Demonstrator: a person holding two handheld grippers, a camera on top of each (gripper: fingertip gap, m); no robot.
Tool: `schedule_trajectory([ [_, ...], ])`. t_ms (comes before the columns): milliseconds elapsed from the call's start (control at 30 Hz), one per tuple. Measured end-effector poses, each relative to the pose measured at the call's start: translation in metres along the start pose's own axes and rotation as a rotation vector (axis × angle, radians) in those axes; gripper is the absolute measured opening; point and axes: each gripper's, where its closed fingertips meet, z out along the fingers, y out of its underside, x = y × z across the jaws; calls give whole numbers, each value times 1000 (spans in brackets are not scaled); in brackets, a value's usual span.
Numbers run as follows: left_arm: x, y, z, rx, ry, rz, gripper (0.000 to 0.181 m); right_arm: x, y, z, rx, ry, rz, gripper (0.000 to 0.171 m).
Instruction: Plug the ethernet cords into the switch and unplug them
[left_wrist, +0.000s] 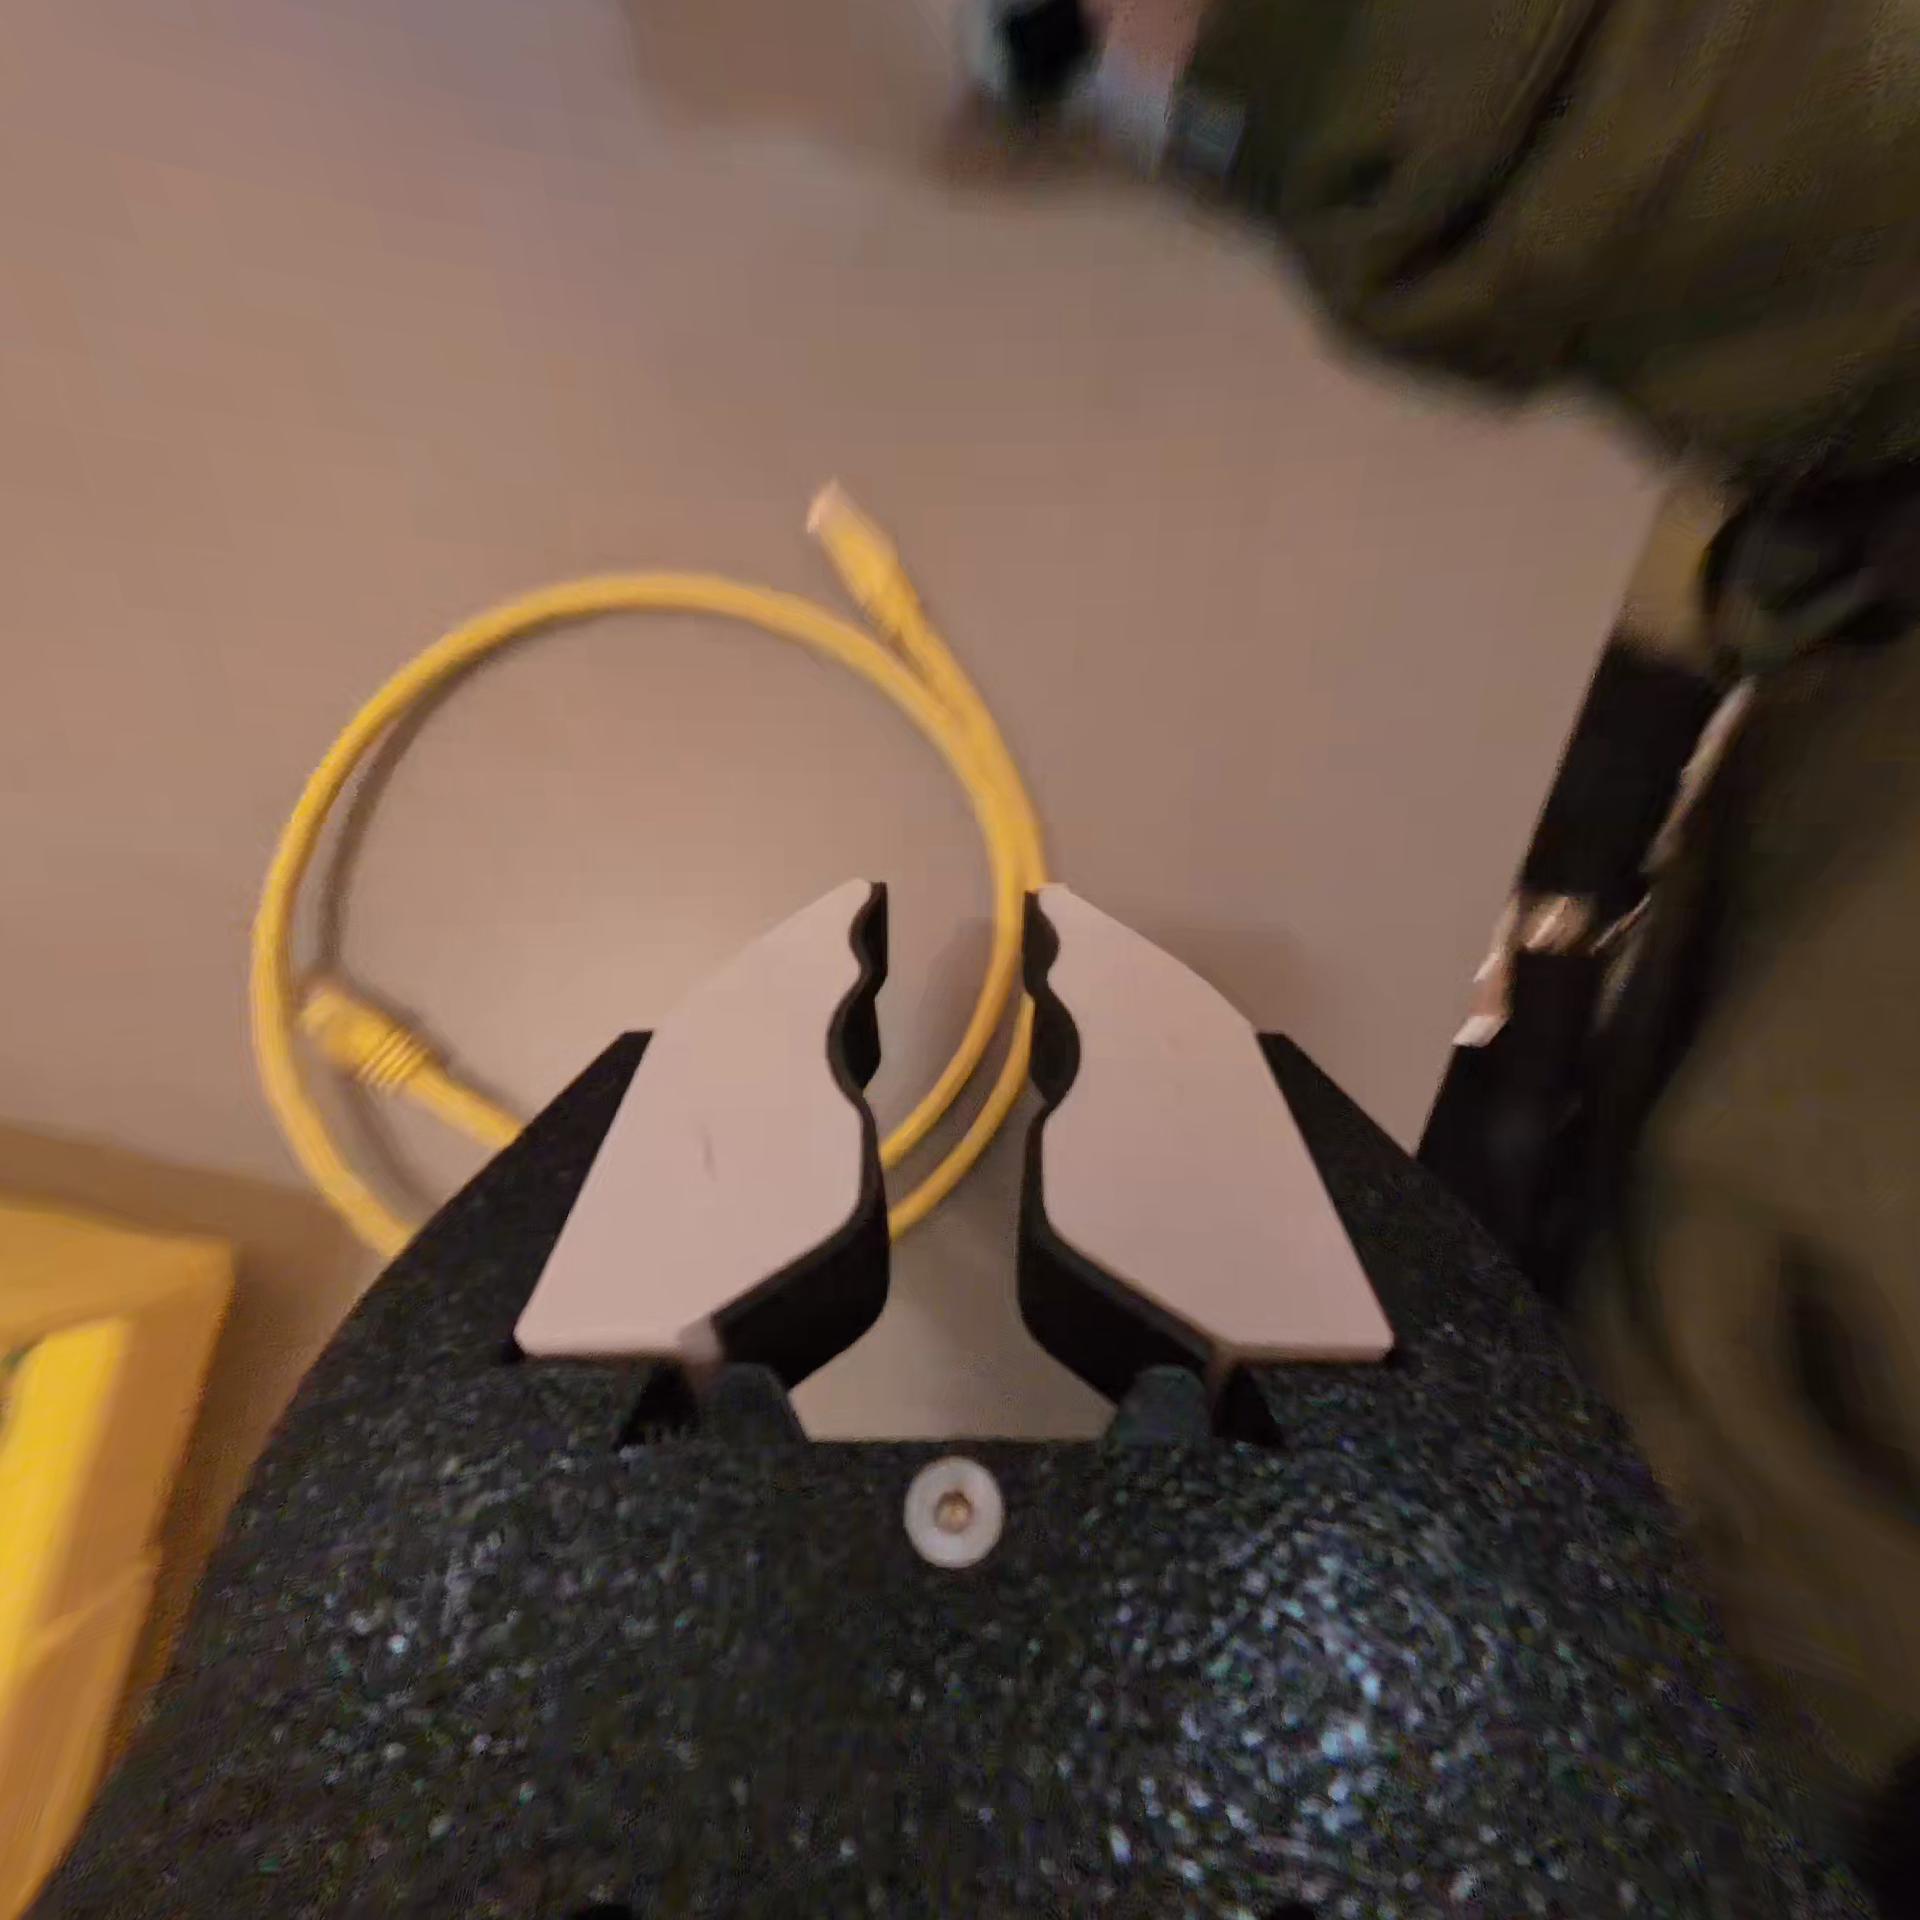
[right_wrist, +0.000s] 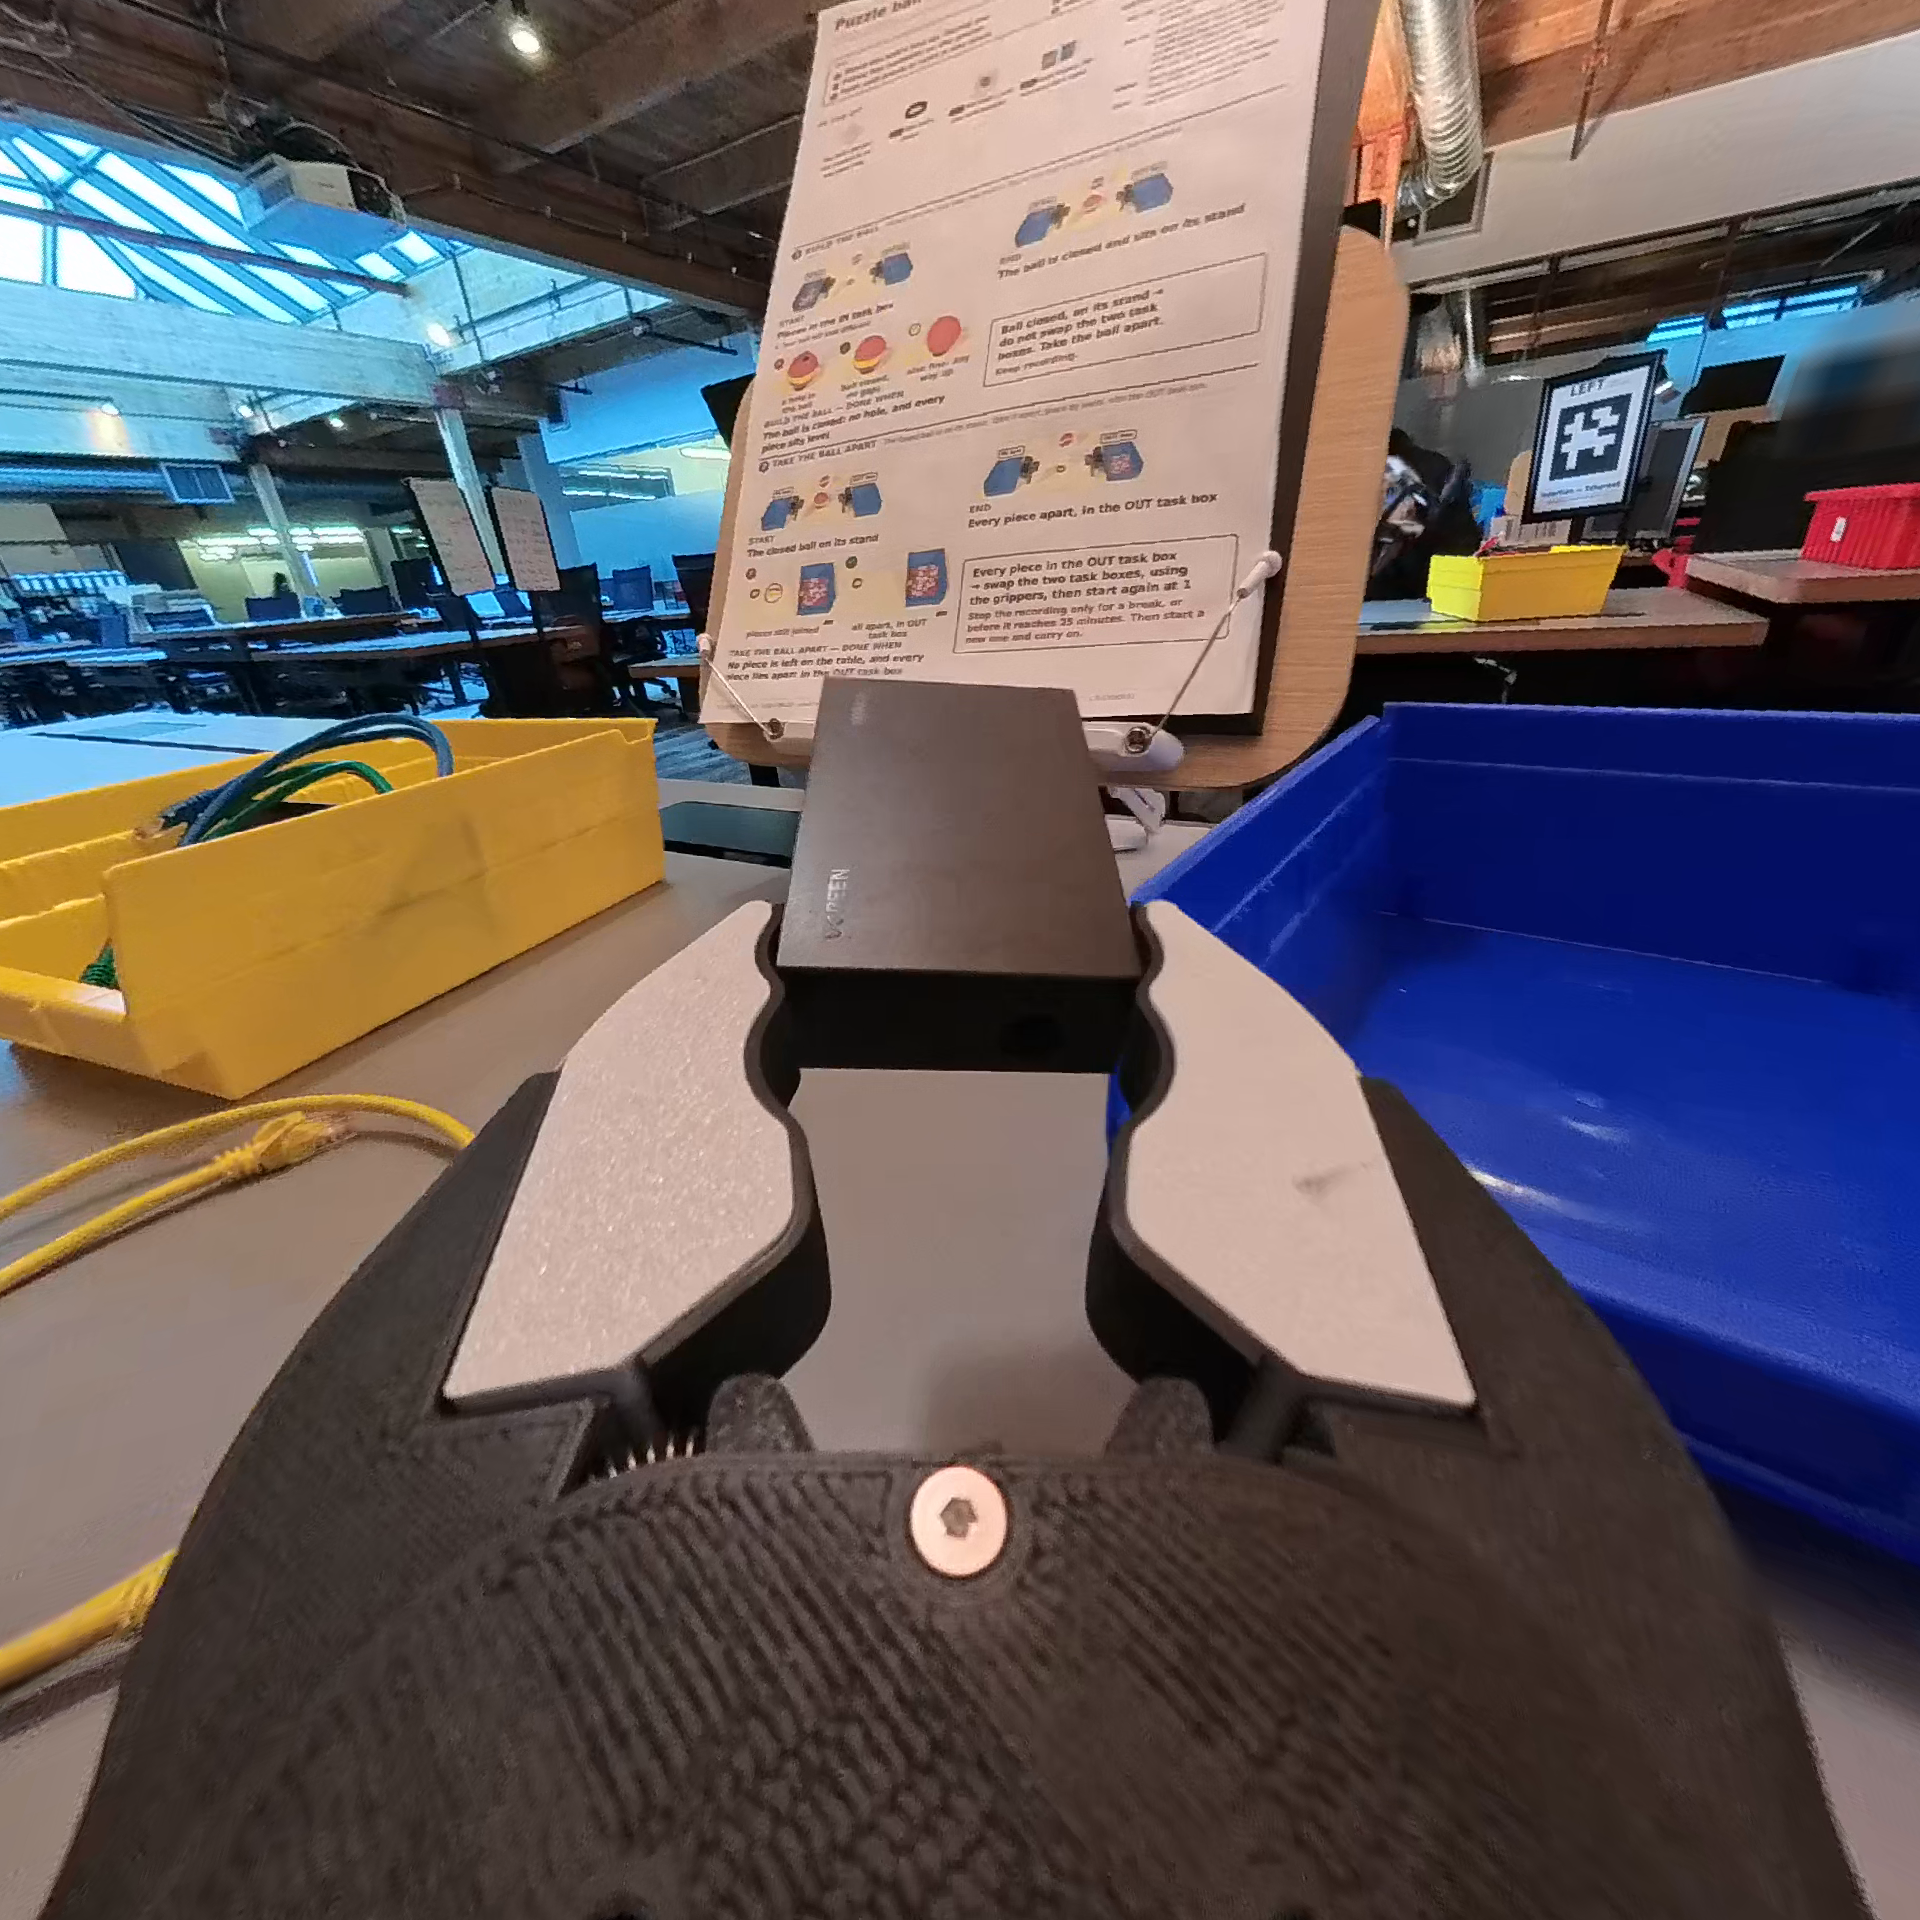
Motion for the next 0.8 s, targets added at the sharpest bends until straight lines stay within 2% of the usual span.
schedule_trajectory([
  [33,8,-13,7,41,35,-43,22,-2,0,1,-2,-9,-4,61],
  [67,11,-20,16,47,51,-71,22,-4,1,2,-2,-14,-9,61],
  [167,-3,-25,48,-13,-32,-129,23,-10,2,4,-11,-31,-38,61],
  [333,-8,-24,86,-94,-22,-247,23,-16,3,3,-12,-59,-57,61],
  [433,-15,-17,95,-157,-106,-215,22,-16,2,4,-8,-70,-36,61],
  [567,-25,-19,98,-155,-229,-131,14,-14,2,5,-5,-81,0,61],
  [700,-28,-23,100,-63,-243,-30,11,-14,1,4,1,-98,32,61],
  [800,-33,-25,95,-18,-238,-32,9,-19,1,4,-6,-128,45,61],
])
